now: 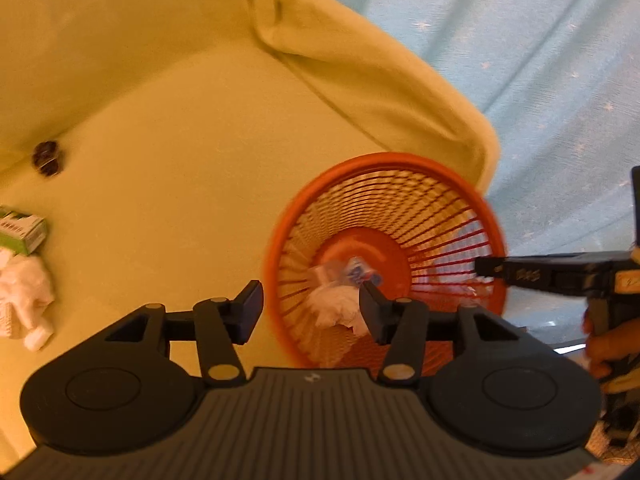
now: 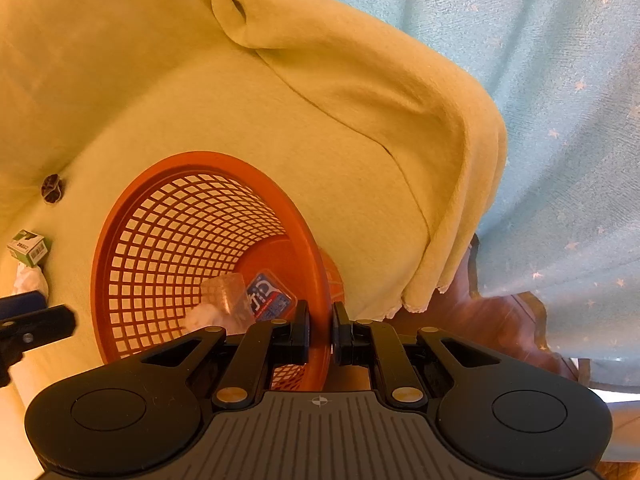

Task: Organize objects
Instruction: 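Open the left gripper over the wastebasket to drop the tissue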

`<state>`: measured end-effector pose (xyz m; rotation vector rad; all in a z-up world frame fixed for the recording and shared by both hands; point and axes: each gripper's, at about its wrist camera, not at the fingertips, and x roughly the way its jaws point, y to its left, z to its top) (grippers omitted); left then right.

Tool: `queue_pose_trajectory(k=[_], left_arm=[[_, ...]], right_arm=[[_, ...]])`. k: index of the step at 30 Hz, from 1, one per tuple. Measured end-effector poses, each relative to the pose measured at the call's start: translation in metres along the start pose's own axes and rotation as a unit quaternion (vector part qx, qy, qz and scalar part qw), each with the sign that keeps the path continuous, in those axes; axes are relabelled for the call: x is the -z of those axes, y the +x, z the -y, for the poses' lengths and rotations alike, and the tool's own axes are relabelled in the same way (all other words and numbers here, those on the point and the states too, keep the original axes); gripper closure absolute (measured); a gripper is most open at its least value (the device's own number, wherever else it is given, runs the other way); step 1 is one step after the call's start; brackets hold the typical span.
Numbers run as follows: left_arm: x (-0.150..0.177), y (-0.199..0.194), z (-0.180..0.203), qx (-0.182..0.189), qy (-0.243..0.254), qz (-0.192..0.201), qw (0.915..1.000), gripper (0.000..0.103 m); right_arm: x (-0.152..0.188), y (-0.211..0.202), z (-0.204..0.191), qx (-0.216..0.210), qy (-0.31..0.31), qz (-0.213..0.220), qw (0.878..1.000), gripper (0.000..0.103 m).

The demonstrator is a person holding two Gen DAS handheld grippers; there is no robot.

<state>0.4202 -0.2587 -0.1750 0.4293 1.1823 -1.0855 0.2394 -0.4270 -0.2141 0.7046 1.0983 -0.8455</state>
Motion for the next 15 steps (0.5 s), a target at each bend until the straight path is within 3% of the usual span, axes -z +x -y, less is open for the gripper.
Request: queue_pose_trajectory(k=[6,13,15], left_arm=[[0.023,-0.018,-0.069,-0.064,-0.032,0.003,0.9974,0.055],[0.051,-0.028,-0.168,-0.159,-0.079,-0.010,0.9840,0.056],[0.057,-0.028,-0.191,-0.170,-0.089,-0.011,0.9814,0.056]], right_arm=[[-0.001,0.001,-0.002,0.006,-0.001,0.000,1.000,0.096],[-0.002,0.000,-0.012,0.022,-0.006,-0.007,1.000,0.096],[-0.003,-0.002,-0.017,0.023,-0.008,-0.010,1.000,0.096]])
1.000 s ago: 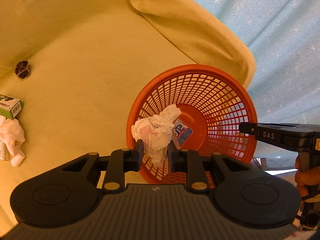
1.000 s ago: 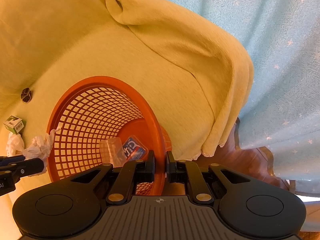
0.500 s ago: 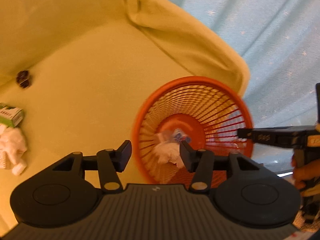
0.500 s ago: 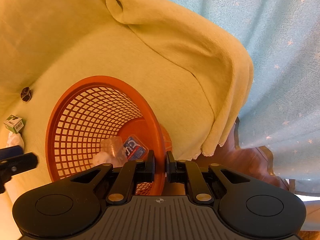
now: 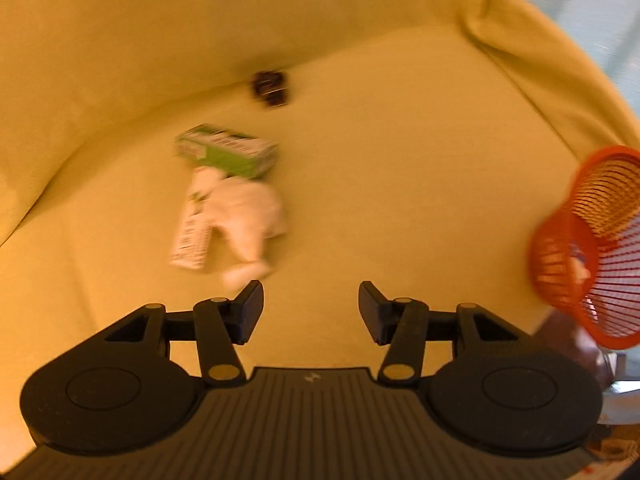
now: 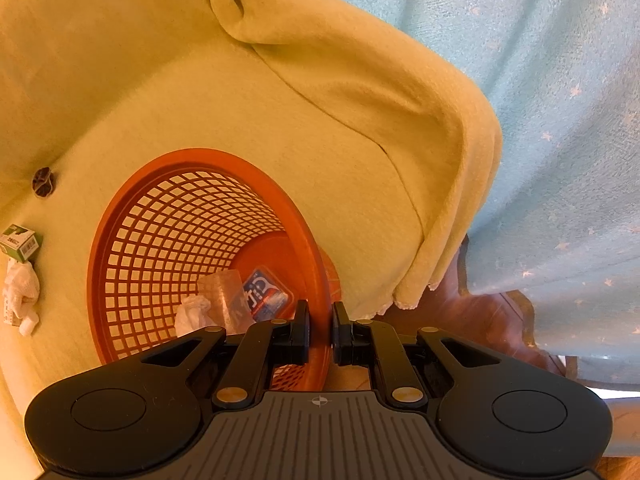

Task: Organize objects
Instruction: 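Move the left gripper to the small white pill bottle and grasp it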

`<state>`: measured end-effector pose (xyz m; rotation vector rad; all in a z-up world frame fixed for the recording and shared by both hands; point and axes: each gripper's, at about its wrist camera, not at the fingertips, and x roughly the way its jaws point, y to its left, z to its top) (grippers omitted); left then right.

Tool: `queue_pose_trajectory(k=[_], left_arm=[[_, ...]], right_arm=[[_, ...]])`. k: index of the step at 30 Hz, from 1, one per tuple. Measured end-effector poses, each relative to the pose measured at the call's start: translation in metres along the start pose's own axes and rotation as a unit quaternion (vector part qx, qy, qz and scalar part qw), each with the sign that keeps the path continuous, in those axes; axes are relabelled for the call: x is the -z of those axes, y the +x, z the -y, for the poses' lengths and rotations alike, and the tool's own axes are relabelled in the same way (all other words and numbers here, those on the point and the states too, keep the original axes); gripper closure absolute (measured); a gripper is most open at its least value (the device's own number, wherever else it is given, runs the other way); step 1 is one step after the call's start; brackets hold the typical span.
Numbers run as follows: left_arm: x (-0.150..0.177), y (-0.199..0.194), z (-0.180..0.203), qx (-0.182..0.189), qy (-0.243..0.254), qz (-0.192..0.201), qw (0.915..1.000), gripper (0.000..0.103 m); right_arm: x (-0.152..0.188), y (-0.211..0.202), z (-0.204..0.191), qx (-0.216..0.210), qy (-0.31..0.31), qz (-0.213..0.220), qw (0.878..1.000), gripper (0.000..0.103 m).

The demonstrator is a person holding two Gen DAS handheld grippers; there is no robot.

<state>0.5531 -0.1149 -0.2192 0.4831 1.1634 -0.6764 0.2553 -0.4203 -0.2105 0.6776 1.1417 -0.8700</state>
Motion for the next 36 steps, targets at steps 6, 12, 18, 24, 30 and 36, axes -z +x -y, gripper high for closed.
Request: queue_pose_trajectory(k=[6,12,18,24,30,36], left_arm=[[0.004,0.026,-0.032,-0.001,-0.009,0.001,1.0000,0.056],[0.010,0.056,-0.045,0.008,-0.016,-0.013,0.9998,0.056],[0.009,0.083,-0.056,0.012,-0.044,-0.025,0.9987,0.056],[0.009,0.114,-0.068,0.006,-0.084,-0.041,0.9956,0.056],[0.005,0.131,-0.077,0.013,-0.129,-0.038,0.9908,0.056],[-0.002,0.147,-0.076,-0.001,-0.136,-0.037,0.9899,0.057]], right_arm=[[-0.004,0.002,-0.019,0.007,-0.007,-0.003,1.000,0.096],[-0.006,0.005,-0.031,0.020,-0.007,-0.001,1.000,0.096],[-0.006,0.008,-0.035,0.041,0.001,-0.003,0.999,0.096],[-0.004,0.007,-0.041,0.056,0.008,-0.003,0.998,0.096],[-0.003,0.006,-0.040,0.070,0.015,-0.002,0.997,0.096],[-0.002,0.007,-0.037,0.080,0.019,-0.007,0.997,0.096]])
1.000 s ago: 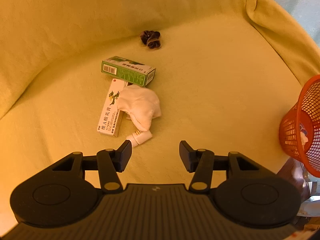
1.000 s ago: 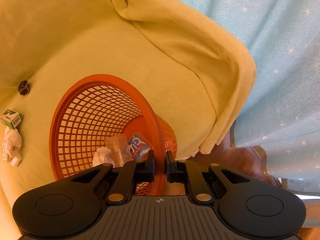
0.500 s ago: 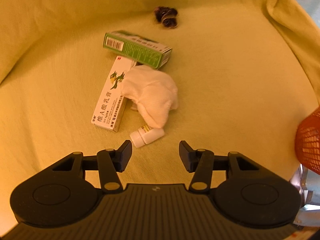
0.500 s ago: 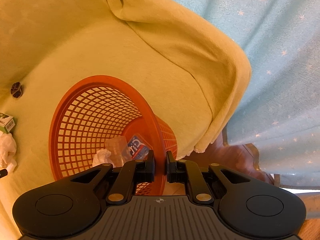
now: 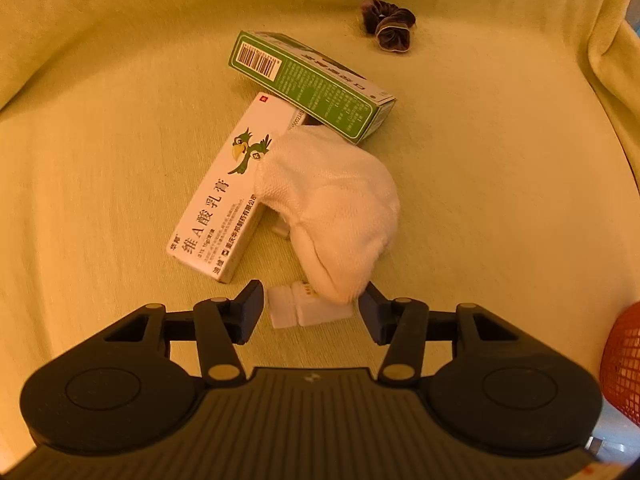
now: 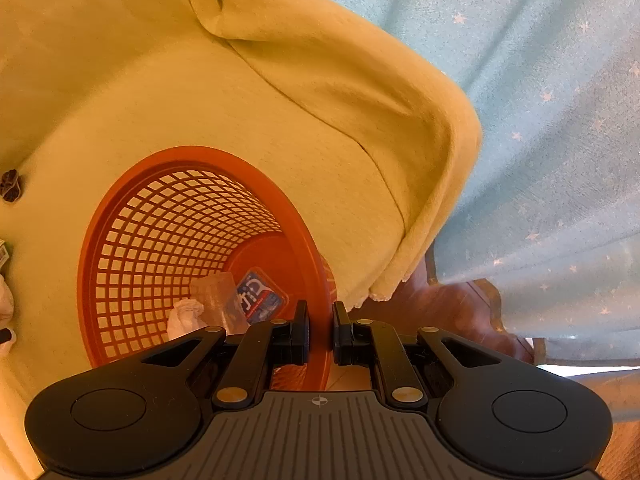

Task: Organize objects
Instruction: 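Move the left gripper to the small white pill bottle and grasp it, then carry the pill bottle over the wastebasket and open the left gripper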

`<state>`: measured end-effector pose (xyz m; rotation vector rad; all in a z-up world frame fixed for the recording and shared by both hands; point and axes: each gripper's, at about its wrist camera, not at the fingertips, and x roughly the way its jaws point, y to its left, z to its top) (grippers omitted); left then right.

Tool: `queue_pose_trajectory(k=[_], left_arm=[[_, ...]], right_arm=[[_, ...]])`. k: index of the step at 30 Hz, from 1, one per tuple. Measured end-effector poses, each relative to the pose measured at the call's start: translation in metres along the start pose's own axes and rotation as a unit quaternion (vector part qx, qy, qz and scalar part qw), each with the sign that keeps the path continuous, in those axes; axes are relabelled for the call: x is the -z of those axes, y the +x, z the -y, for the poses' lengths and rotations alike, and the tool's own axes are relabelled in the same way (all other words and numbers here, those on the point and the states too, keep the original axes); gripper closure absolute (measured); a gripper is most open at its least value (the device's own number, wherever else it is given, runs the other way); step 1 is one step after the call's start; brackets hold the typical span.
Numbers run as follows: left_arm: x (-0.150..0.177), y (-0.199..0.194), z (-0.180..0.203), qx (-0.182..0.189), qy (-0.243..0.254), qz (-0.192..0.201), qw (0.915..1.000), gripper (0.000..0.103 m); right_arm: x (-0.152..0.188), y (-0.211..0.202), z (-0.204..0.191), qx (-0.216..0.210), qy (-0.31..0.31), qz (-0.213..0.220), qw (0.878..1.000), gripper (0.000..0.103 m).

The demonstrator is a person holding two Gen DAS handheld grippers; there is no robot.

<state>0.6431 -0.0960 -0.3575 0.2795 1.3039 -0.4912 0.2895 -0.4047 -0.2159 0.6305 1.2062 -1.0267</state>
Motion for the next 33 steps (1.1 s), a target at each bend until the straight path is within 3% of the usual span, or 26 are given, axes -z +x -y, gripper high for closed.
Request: queue_pose_trajectory(k=[7,17,27,33], left_arm=[[0.006,0.006,-0.002,-0.018,-0.002,-0.001,0.9998,0.062],[0.018,-0.046,0.006,-0.018,0.047,0.021,0.9985,0.062],[0.027,-0.123,0.067,0.053,0.089,0.044,0.9937,0.062],[0.036,-0.150,0.114,0.080,0.119,0.046,0.9886,0.062]], right_arm=[[-0.001,0.001,0.004,-0.002,-0.001,-0.003,1.000,0.096],[0.000,0.002,0.009,-0.022,-0.014,-0.007,1.000,0.096],[-0.006,0.001,0.008,-0.065,-0.025,0.003,0.998,0.096],[-0.007,0.003,0.011,-0.077,-0.038,0.007,0.996,0.096]])
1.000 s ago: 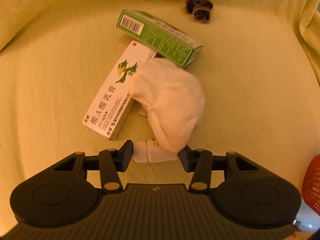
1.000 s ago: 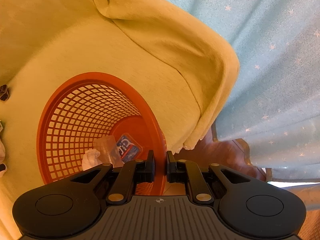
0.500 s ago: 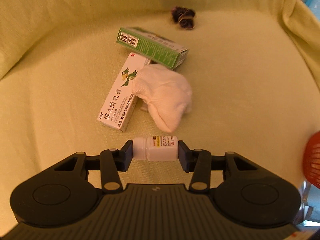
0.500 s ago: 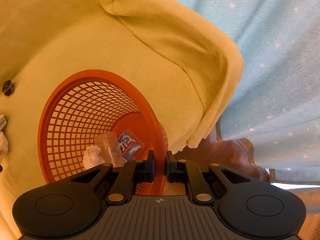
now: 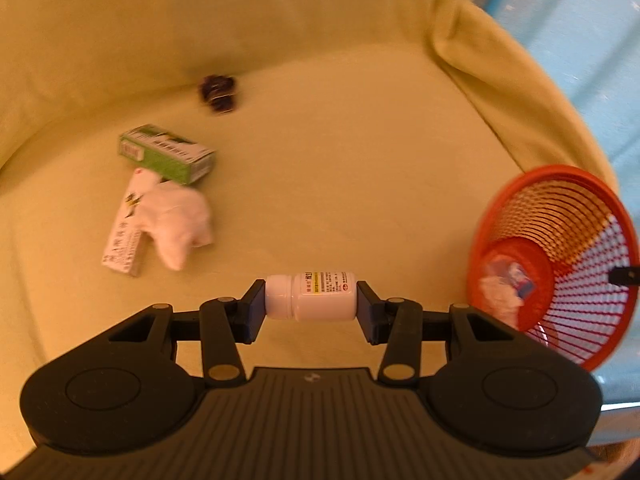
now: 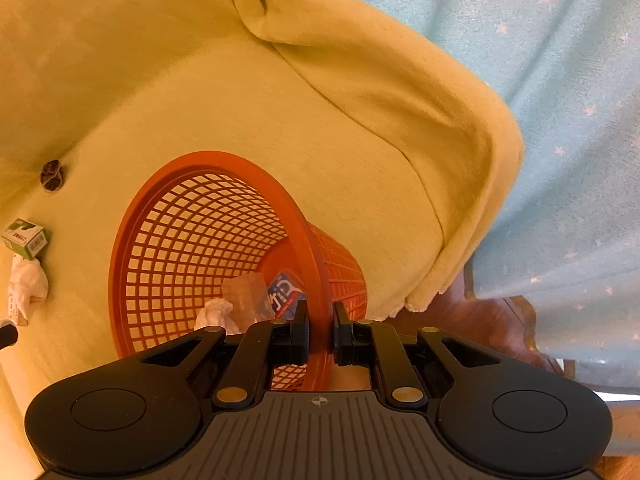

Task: Organize objects
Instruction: 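Carry the pill bottle over the wastebasket and open the left gripper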

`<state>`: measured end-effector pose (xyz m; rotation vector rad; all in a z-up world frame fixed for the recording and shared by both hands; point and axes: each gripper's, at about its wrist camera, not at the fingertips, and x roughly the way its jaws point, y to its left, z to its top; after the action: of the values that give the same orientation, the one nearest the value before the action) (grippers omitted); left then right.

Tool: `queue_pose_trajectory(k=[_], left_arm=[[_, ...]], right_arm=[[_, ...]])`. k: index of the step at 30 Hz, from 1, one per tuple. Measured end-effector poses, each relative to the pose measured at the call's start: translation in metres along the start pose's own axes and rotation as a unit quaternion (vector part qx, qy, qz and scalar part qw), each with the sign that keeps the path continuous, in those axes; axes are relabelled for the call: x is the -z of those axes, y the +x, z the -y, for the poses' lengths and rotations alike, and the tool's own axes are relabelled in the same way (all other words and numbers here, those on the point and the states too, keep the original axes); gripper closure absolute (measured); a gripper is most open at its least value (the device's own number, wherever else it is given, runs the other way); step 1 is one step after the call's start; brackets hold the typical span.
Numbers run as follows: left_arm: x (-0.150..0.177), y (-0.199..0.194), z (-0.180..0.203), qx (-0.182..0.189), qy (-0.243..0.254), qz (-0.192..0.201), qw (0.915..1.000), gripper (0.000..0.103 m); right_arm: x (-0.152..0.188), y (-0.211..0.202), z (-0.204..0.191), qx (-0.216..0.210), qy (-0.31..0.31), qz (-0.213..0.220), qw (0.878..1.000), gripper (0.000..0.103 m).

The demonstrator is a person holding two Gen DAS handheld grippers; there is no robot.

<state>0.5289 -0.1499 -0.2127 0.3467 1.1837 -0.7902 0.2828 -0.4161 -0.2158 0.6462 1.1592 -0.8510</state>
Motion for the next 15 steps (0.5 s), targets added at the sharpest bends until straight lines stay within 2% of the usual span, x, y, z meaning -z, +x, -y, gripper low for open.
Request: queue_pose_trajectory(k=[15], left_arm=[[-0.001,-0.015,0.087,0.032,0.036,-0.006,0.9988,0.062]], right_arm=[[0.000,0.001,0.013,-0.023,-0.004,0.006,1.000,0.096]])
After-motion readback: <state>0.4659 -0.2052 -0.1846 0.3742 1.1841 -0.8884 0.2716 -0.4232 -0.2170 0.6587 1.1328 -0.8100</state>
